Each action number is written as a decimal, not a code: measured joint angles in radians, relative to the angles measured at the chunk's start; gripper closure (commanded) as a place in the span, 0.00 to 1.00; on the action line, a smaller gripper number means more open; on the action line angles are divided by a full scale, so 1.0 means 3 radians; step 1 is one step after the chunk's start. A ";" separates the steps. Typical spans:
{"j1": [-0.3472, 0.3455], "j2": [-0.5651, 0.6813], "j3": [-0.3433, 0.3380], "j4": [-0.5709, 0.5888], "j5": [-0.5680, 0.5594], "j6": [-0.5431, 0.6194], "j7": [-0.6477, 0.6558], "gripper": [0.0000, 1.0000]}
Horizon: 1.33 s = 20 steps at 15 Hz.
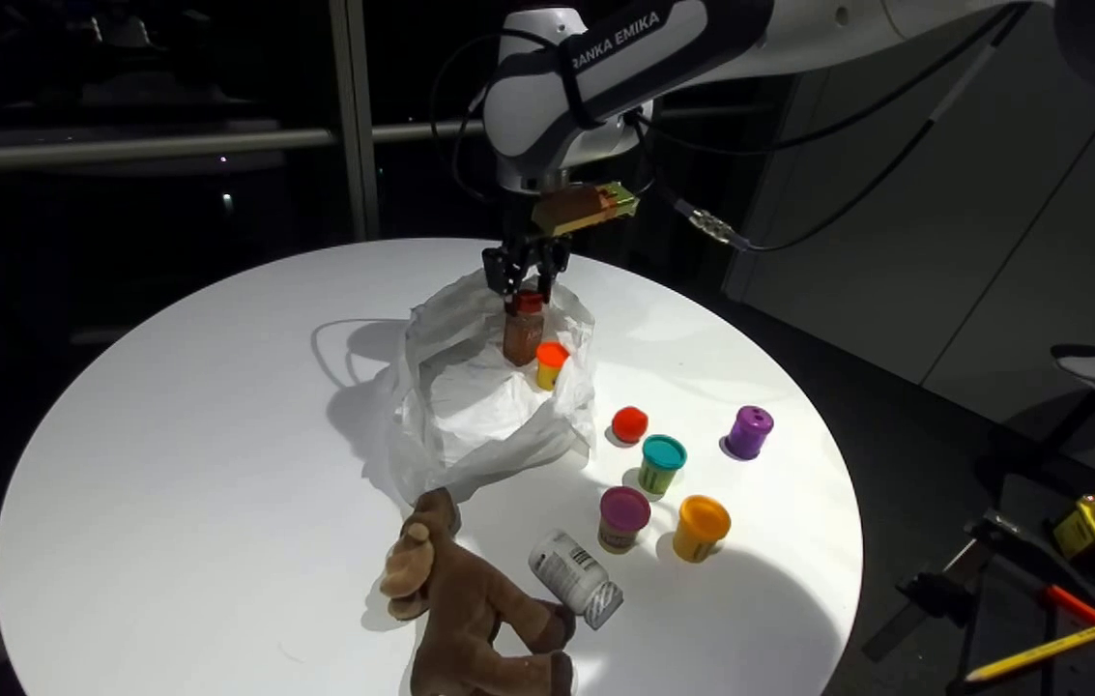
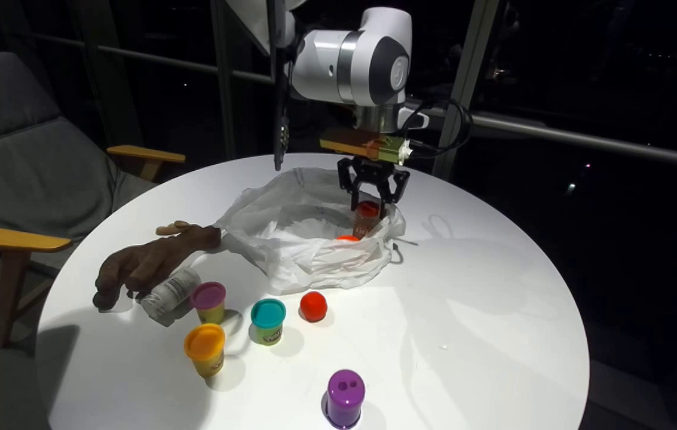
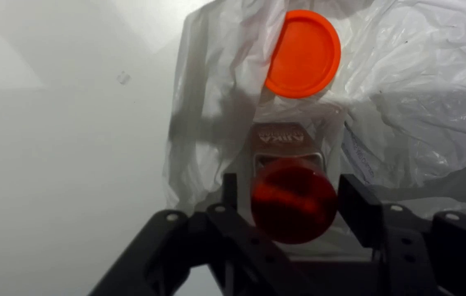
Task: Pick up all the objects surrounding the plastic and arrange them on the plastic
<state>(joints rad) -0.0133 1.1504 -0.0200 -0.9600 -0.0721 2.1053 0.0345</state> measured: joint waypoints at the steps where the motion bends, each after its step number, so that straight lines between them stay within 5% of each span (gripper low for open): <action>1: 0.0000 -0.0001 0.0005 0.0023 0.0013 0.0000 0.0000 0.00; 8: 0.0099 -0.0380 0.0058 -0.0039 0.0066 -0.0020 0.0039 0.00; 20: 0.0097 -0.1517 0.0010 -0.1948 0.0061 -0.0231 0.0142 0.00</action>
<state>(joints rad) 0.0158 0.6951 -0.0171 -1.5445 -0.0538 2.0360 0.0772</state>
